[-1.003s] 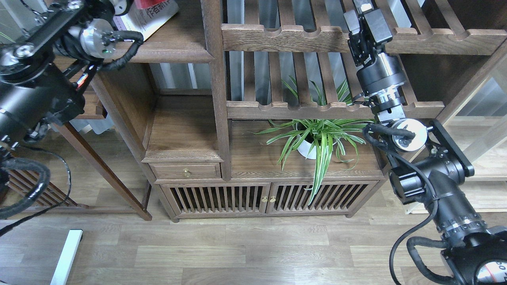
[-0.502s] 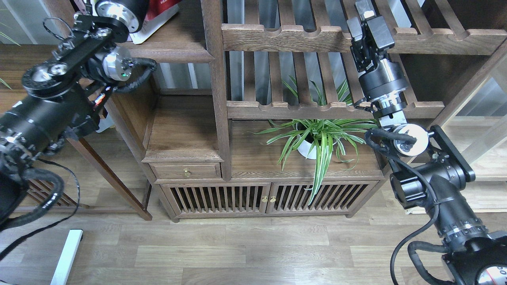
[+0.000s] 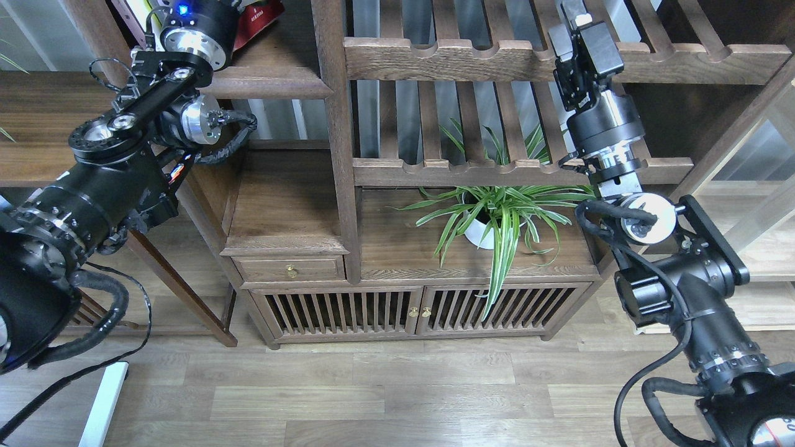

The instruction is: Organize books on shelf

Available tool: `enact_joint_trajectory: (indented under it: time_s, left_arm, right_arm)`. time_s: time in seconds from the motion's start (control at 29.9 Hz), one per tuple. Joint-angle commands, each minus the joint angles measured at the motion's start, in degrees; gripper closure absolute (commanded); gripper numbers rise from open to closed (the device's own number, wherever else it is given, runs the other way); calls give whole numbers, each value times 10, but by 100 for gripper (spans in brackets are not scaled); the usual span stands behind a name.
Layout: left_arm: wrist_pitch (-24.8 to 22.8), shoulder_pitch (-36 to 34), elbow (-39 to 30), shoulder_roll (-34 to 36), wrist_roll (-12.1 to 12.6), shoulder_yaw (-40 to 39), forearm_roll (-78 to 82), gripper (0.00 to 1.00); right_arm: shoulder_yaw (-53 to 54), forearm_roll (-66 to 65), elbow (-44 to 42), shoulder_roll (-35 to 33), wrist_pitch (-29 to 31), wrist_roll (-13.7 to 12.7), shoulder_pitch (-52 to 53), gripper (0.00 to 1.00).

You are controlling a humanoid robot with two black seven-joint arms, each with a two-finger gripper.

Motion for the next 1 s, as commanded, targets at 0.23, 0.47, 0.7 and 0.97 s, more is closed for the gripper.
enact_joint_trajectory:
  time_s: [0.23, 0.47, 0.7, 0.97]
  left_arm:
    - [-13, 5, 15, -14, 1, 1, 0, 73]
    - [-13, 8, 16, -33, 5, 8, 0, 72]
    - [-13, 7, 16, -33, -3, 20, 0, 74]
    - [-10, 5, 13, -33, -13, 22, 0, 72]
  right_arm:
    - [0, 0, 2, -2, 0, 0, -5, 27]
    - [1, 1, 2, -4, 0, 0, -8, 27]
    - [7, 0, 7, -4, 0, 0, -24, 27]
    - [4, 0, 8, -4, 0, -1, -24, 27]
